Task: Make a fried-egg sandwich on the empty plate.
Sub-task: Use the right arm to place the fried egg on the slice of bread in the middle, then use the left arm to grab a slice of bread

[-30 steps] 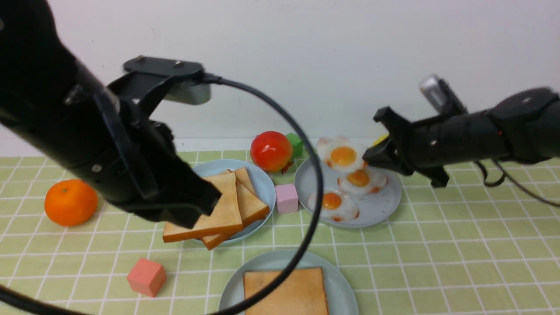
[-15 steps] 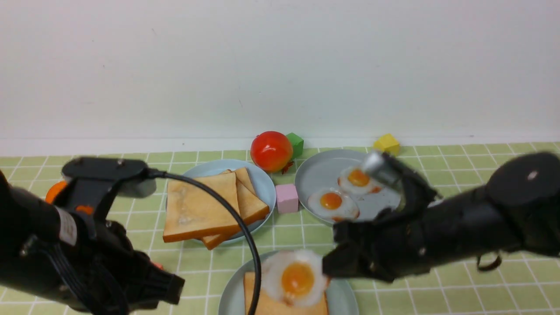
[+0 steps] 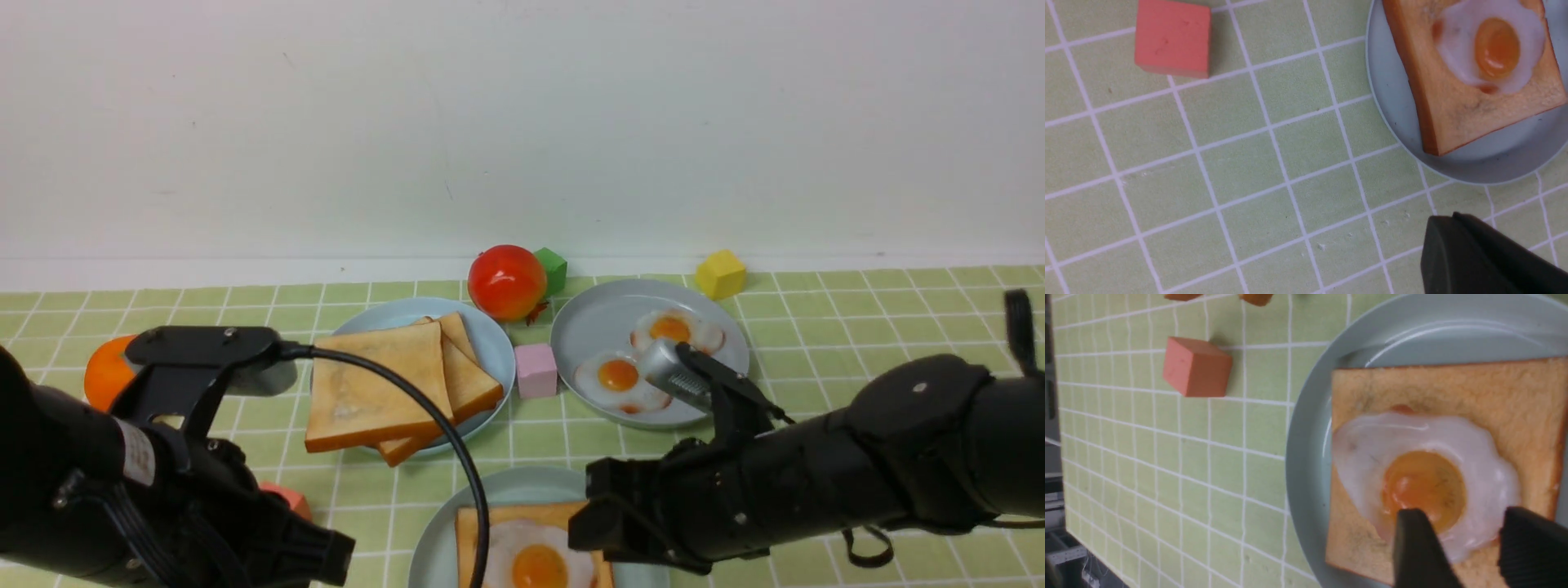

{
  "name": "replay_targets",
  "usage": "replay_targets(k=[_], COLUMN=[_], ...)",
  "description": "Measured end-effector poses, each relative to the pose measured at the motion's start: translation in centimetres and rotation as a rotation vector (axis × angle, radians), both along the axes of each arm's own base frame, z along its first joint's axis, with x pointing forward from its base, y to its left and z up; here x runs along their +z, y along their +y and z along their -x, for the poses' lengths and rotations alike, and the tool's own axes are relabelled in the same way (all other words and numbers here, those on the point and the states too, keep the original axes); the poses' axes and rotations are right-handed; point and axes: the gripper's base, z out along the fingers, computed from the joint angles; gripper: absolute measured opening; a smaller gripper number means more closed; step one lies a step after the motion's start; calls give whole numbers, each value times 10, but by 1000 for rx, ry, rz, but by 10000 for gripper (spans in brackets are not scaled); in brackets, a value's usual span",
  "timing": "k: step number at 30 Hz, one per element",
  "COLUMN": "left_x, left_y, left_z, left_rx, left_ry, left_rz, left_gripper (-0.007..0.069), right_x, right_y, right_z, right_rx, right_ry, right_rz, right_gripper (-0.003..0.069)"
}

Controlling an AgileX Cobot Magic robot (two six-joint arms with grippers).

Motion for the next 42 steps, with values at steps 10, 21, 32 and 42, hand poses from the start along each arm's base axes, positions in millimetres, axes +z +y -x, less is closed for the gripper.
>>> replay_targets(k=[10, 21, 32, 42], left_x=[5, 43, -24, -81], left_y=[1, 68, 80, 78], left_z=[-11, -95, -172, -199], left_rx=[13, 470, 464, 393], left_ry=[-142, -202, 173, 192], left_rz=[-2, 74, 242, 229], left_gripper=[6, 6, 119, 394], right_x=[106, 221, 216, 213], right_y=[-65, -122, -90, -88], right_z=[16, 85, 162, 165], right_rx=[109, 54, 510, 511], right_ry=[-337, -491, -905, -929], right_rz=[-97, 357, 96, 44], right_gripper=[479, 265, -12, -6])
